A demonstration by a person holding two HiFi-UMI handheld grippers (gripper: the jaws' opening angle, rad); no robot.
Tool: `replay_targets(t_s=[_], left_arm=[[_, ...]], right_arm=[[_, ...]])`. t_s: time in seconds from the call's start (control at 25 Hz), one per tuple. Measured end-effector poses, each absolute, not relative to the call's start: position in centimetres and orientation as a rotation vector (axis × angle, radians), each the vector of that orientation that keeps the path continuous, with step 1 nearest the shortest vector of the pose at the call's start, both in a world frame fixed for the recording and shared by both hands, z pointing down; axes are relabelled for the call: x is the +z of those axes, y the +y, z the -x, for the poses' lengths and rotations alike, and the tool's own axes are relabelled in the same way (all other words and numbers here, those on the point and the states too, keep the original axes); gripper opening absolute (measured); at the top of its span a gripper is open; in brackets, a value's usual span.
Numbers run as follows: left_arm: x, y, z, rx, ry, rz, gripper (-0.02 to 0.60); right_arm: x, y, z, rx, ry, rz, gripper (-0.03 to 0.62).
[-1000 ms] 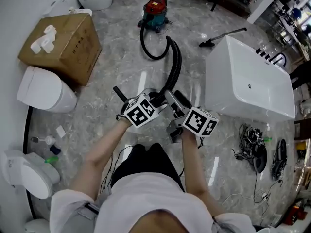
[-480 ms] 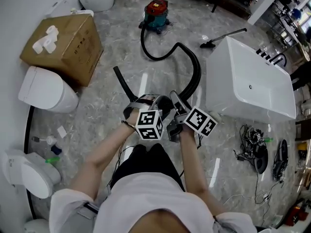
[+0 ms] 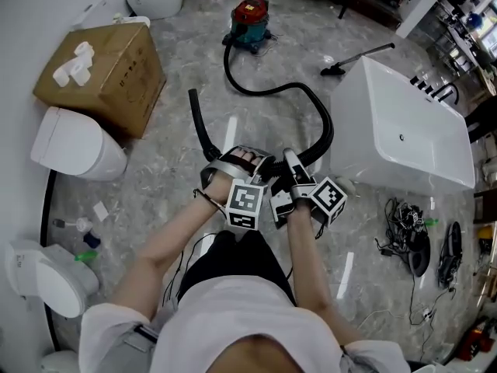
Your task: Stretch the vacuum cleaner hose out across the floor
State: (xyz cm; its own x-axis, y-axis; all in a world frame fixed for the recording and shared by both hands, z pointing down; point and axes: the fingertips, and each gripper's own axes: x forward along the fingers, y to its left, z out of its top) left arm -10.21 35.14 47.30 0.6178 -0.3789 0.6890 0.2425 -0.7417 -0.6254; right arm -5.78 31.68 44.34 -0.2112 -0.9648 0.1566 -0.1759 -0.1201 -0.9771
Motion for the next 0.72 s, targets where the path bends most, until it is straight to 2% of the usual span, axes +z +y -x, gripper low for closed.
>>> replay_targets(t_s=[0.12,0.28,0.44,0.72], left_arm=[[47.5,35.6,10.1,-1.094,0.095,2.187,0.229],[48.4,36.7,10.5,-1.056,0.045,2.230,0.299],[49.9,38.3,12.3,-1.161,-0.093,2.207,0.377],[49.0,36.3,15.8,-1.185,0.062,2.548,0.387]], right_arm=[[44.3,31.7,5.4,-1.392,1.403,1.313,0.172],[43.9,31.5,5.3,-1.366,1.395,1.298,0.167],[43.6,31.6,3.4,-1.329,1.378,1.324,0.167],[43.3,30.7,1.1,-1.298,1.364,1.364,0.167]])
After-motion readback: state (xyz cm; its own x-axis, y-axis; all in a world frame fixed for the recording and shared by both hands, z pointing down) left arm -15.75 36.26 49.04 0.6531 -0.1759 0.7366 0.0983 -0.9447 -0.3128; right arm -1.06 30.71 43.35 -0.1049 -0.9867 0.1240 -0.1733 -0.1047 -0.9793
